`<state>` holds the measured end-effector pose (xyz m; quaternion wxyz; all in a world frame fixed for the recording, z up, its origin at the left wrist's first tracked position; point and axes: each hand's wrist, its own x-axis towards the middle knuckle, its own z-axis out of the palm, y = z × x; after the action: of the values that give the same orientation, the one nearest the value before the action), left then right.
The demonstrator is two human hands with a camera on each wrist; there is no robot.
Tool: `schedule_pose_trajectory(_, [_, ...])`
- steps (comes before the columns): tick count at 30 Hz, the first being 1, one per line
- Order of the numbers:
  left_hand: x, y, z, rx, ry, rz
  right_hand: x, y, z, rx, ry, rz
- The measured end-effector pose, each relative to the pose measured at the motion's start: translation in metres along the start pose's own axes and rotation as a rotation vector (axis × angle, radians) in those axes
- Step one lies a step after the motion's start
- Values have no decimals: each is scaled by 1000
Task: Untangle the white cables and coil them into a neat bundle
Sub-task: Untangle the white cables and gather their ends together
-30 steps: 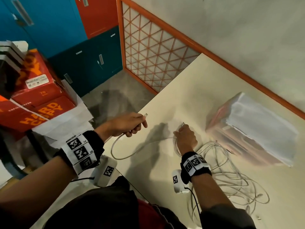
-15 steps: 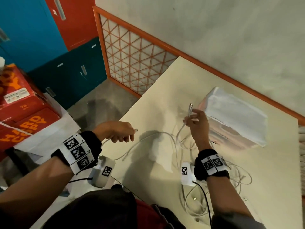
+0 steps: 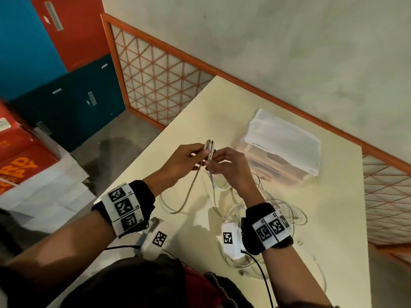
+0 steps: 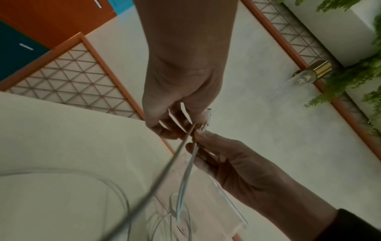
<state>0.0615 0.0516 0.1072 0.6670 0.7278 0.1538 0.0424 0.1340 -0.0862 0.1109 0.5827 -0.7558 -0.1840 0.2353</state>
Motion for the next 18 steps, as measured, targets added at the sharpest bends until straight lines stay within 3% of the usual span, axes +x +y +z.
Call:
schedule_pose_trajectory(8, [-18,1,32,47,107,121,-25,7,-18,-87,32,-67])
schedule_pose_trajectory(12, [-27,3,37,-86,154,92,-35,10,-31,7,178,-118])
schedule_pose_trajectory(18, [-44,8,49,-79,45,115,-54,6,-29,43,15,-155])
